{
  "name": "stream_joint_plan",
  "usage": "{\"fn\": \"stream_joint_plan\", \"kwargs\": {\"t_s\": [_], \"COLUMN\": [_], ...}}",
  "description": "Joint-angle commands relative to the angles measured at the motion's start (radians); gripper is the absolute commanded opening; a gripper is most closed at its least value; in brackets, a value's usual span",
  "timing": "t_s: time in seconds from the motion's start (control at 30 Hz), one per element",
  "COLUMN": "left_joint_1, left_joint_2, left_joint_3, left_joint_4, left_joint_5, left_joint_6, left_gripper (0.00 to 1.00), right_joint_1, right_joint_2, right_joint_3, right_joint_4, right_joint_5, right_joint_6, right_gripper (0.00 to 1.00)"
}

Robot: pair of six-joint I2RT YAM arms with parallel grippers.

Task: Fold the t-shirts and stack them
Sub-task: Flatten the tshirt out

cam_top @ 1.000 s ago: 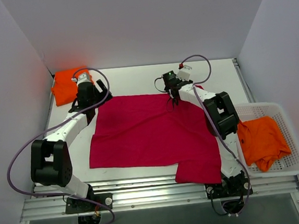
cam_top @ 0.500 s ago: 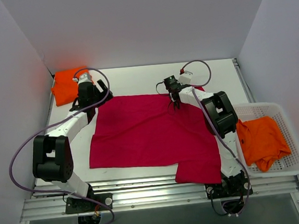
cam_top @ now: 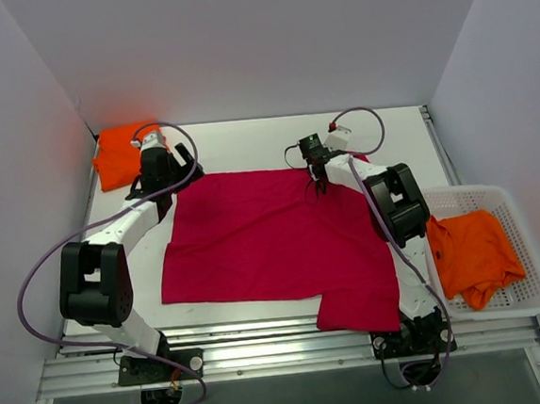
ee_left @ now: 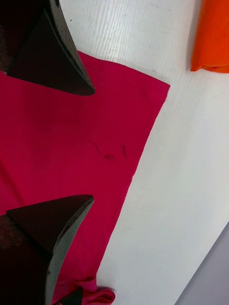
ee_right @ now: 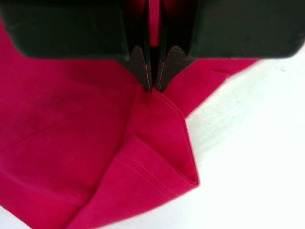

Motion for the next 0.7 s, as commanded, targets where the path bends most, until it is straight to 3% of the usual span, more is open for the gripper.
{"fn": "stream_joint_plan", "kwargs": {"t_s": [0.0, 0.33, 0.4, 0.43, 0.47, 0.5, 0.67], "left_joint_1": [0.015, 0.027, 0.027, 0.027, 0.025, 0.027, 0.025], "left_joint_2": [0.009, 0.035, 0.041, 0.044, 0.049, 0.05, 0.072], "left_joint_3": [0.023, 0.04, 0.043, 0.043, 0.043, 0.043, 0.048], "left_joint_4": [0.056, 0.053, 0.051, 0.05, 0.05, 0.05, 0.053], "left_joint_5": [0.0, -0.009, -0.014, -0.018, -0.02, -0.021, -0.026], "left_joint_6": [0.006, 0.017, 0.021, 0.021, 0.024, 0.024, 0.026], "left_gripper": [0.94, 0.94, 0.94, 0.94, 0.94, 0.94, 0.94], "right_joint_1": [-0.002, -0.005, -0.011, -0.014, -0.023, -0.026, -0.051], "right_joint_2": [0.039, 0.301, 0.364, 0.379, 0.402, 0.409, 0.384], "right_joint_3": [0.112, 0.561, 0.63, 0.644, 0.657, 0.666, 0.644], "right_joint_4": [-0.03, -0.109, -0.098, -0.077, -0.069, -0.06, -0.012], "right_joint_5": [0.031, -0.003, -0.023, -0.031, -0.037, -0.041, -0.055], "right_joint_6": [-0.003, -0.029, -0.031, -0.034, -0.029, -0.028, -0.032], "right_gripper": [0.0, 0.0, 0.22, 0.43, 0.85, 0.99, 1.0]}}
